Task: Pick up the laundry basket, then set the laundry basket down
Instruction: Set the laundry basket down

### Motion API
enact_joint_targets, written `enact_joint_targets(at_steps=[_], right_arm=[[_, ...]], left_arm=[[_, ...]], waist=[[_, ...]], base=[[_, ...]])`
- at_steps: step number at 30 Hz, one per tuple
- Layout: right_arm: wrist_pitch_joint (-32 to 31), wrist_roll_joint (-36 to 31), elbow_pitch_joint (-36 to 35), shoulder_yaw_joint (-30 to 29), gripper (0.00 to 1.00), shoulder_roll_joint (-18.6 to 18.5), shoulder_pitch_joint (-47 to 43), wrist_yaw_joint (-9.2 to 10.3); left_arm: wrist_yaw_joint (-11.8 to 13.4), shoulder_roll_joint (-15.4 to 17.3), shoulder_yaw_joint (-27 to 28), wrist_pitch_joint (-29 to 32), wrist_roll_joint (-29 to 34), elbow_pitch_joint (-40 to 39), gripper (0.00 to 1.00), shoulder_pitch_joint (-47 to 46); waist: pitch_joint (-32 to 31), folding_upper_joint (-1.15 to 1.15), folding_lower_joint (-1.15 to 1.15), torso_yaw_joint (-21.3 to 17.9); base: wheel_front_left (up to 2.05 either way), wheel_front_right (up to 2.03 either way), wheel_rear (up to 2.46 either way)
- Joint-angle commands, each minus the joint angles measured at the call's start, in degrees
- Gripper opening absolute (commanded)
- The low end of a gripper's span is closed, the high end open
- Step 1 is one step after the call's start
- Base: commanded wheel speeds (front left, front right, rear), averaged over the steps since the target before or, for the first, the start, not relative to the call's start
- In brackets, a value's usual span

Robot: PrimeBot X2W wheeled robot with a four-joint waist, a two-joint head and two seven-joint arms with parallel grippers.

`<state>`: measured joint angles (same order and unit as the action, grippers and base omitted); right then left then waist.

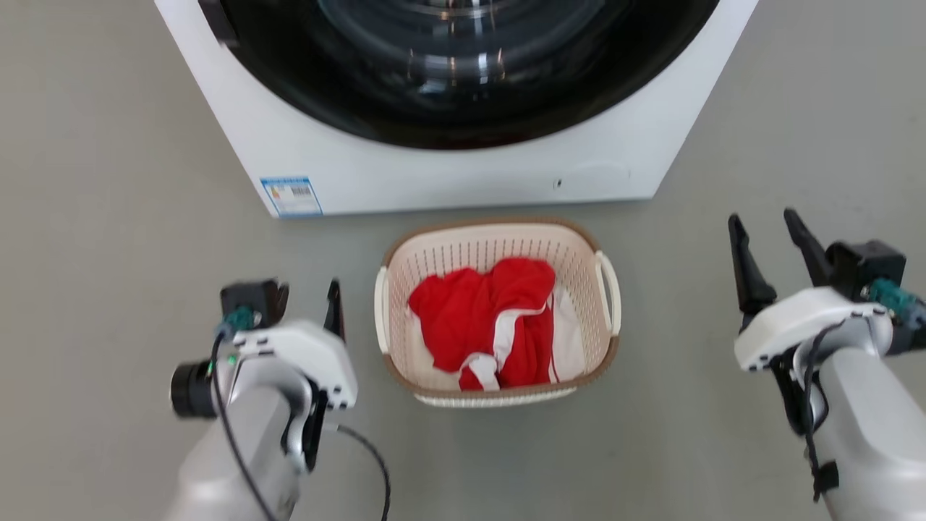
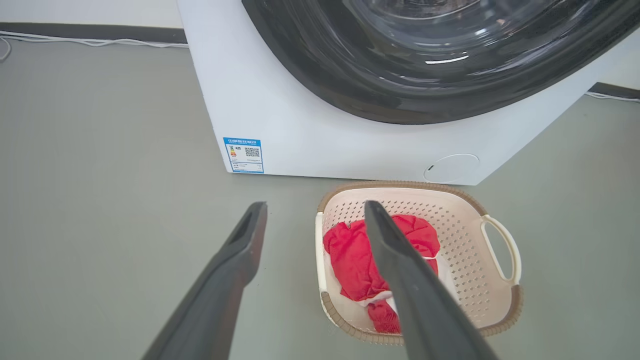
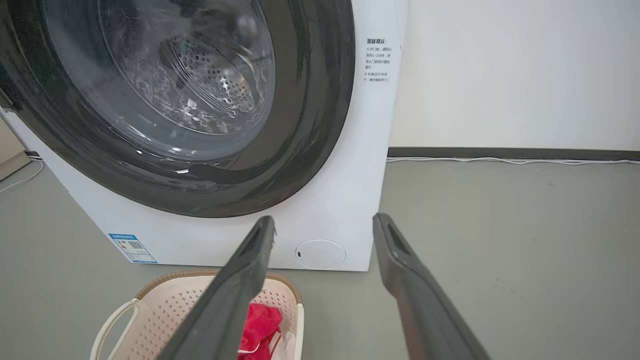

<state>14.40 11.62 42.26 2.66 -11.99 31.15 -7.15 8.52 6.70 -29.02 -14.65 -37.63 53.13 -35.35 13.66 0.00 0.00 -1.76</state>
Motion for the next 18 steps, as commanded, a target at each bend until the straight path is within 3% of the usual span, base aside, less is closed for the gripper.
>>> enact_joint_targets(at_steps=[1, 18], right_arm=[[0.6, -0.46, -1.82, 1.33, 1.0, -0.12, -1.36, -0.34], [0.6, -1.04, -6.26, 1.33, 1.0, -0.5, -10.16, -0.34]], left_arm=[[-0.33, 1.8, 2.38, -0.35, 0.96, -1.6, 1.0, 0.99], [-1.9, 1.76, 14.0, -0.35, 6.28, -12.05, 1.0, 14.62]], waist=[[-3.08, 0.0, 0.0, -0.3], [-10.6, 0.0, 0.0, -1.16]], base=[[0.0, 0.0, 0.0], [0.0, 0.0, 0.0]])
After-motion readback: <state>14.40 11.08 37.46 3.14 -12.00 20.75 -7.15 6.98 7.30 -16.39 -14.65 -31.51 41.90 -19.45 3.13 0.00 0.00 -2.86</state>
